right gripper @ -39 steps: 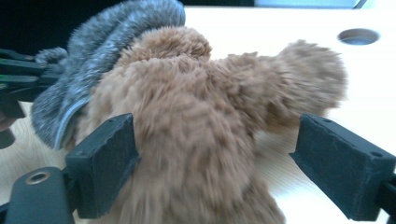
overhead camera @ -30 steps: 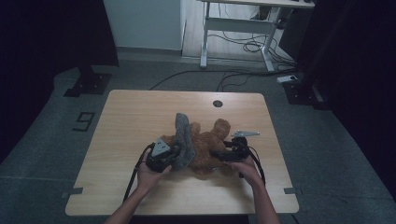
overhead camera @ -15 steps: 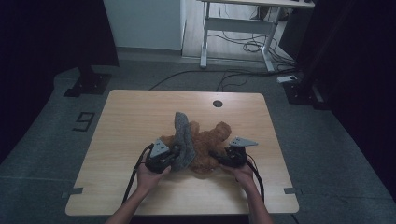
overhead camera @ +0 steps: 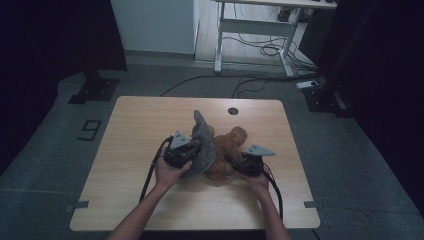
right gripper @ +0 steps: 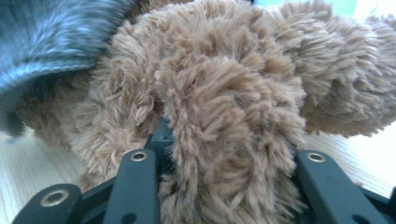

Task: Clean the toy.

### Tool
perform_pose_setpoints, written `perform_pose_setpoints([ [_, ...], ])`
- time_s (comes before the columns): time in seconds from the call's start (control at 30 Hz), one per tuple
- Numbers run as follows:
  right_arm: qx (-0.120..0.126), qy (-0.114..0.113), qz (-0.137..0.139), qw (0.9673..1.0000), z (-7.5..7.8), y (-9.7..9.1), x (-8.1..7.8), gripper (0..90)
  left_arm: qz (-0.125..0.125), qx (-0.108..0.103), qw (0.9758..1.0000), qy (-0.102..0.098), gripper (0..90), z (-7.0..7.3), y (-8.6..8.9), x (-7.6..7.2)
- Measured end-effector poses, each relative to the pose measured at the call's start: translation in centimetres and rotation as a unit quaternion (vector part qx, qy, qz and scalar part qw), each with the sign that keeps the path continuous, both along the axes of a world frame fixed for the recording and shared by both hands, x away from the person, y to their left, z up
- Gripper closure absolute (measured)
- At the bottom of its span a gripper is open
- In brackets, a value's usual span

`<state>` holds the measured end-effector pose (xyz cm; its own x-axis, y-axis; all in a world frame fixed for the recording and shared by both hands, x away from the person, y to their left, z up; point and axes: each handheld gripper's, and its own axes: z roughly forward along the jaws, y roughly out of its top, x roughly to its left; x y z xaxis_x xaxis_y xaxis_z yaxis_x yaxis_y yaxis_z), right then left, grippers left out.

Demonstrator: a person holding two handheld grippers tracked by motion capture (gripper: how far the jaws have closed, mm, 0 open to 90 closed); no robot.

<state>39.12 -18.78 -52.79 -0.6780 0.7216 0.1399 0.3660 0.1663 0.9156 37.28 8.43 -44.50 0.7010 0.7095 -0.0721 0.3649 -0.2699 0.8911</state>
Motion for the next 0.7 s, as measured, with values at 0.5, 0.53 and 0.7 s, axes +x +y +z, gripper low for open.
perform_pose_setpoints([
  [0.5,-0.017,-0.047,0.005,0.9987,-0.9,0.1,-2.6,57.2,-0.027,0.035,0.998,0.046,85.6,-1.4,-7.7,1.4],
  [0.53,-0.017,-0.048,0.004,0.9987,-0.9,0.1,-2.6,57.2,-0.022,0.034,0.9981,0.046,85.6,-1.3,-7.3,1.4],
  [0.7,-0.017,-0.046,0.007,0.9988,-0.8,0.1,-2.5,57.2,0.004,0.034,0.9982,0.048,85.6,-1.4,-4.0,1.3],
])
